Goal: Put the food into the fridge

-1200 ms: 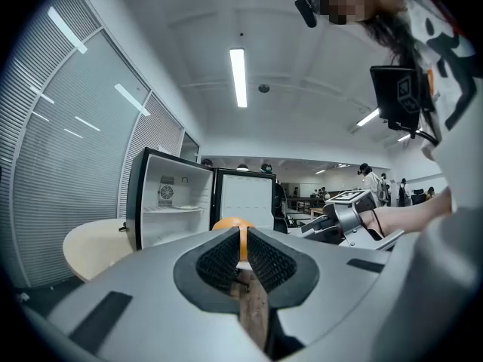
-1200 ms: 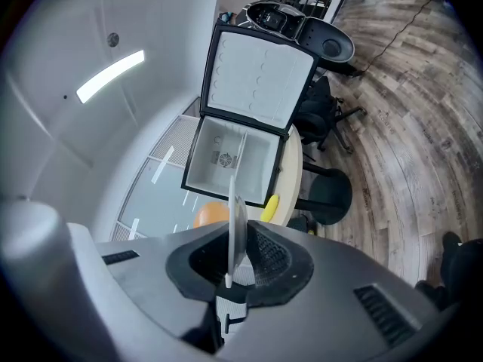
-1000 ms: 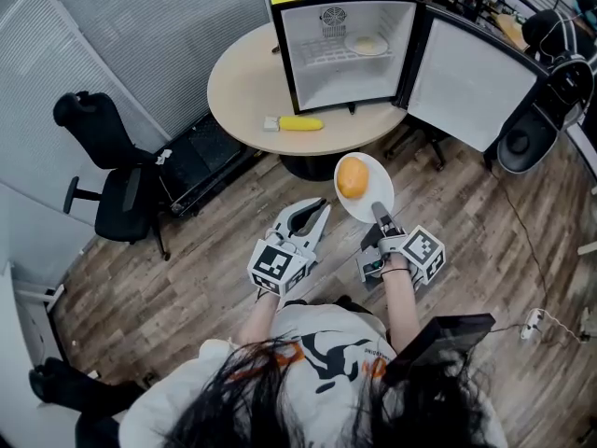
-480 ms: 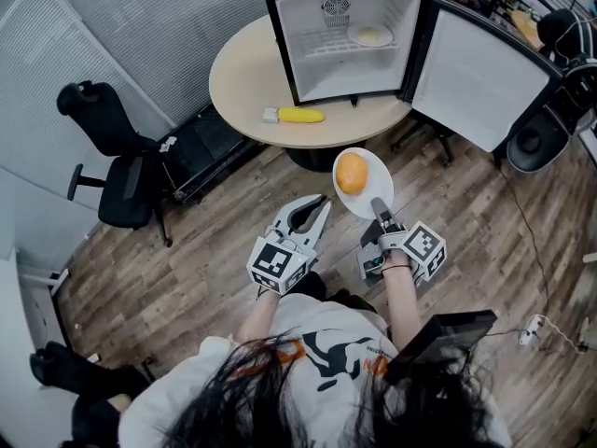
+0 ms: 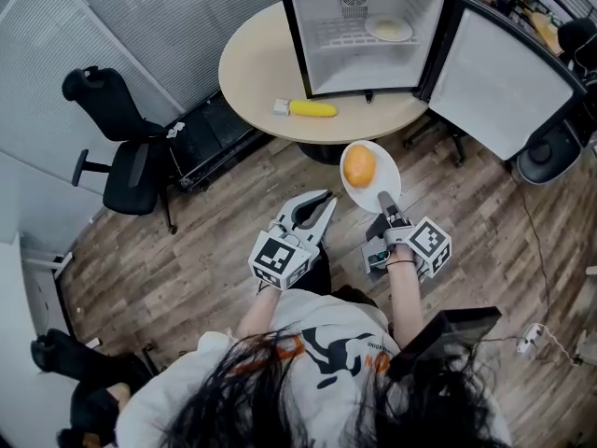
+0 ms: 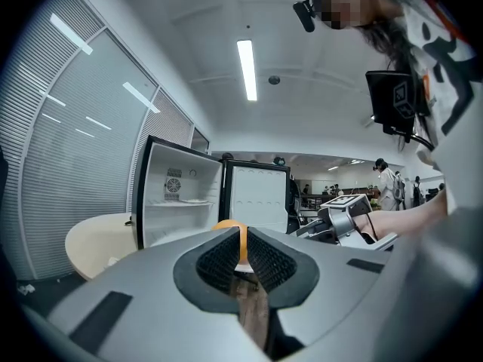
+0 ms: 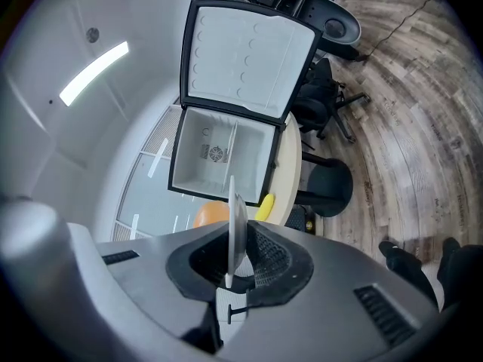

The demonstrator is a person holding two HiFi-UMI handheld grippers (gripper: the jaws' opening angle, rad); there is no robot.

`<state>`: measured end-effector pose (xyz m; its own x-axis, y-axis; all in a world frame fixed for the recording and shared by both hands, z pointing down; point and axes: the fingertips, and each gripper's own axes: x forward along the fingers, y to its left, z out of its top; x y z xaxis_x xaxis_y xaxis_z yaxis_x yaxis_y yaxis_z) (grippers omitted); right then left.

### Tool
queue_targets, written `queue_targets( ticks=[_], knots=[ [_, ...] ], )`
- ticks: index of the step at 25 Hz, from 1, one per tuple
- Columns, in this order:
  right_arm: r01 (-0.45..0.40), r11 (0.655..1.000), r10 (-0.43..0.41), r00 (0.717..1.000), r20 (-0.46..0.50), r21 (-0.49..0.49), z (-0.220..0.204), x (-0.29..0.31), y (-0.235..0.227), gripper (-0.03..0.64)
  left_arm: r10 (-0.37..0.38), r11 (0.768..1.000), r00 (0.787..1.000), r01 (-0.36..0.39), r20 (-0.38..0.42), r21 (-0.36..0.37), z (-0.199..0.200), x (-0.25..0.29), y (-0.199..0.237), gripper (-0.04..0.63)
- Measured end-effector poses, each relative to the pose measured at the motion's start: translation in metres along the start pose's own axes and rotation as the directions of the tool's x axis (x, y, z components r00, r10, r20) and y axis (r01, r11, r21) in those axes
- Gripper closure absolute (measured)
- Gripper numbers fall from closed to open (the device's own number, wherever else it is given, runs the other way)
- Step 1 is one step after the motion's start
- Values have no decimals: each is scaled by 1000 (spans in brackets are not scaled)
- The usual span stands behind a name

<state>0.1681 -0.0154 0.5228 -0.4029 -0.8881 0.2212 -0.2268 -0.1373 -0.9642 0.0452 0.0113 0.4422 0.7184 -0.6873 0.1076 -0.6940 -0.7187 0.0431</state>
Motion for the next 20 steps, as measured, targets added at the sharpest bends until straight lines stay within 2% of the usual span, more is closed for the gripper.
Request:
queue_targets(
  ticks=[7, 20],
  knots=[
    [-2, 1000, 2, 1000, -3, -11, 10, 42, 9, 578, -9, 1000, 1000, 9, 11, 7, 5, 23, 38, 571],
    [39, 999, -39, 999, 24, -16, 27, 143, 34, 578, -36, 999, 999, 36, 13, -19, 15, 68, 141, 571]
  ],
)
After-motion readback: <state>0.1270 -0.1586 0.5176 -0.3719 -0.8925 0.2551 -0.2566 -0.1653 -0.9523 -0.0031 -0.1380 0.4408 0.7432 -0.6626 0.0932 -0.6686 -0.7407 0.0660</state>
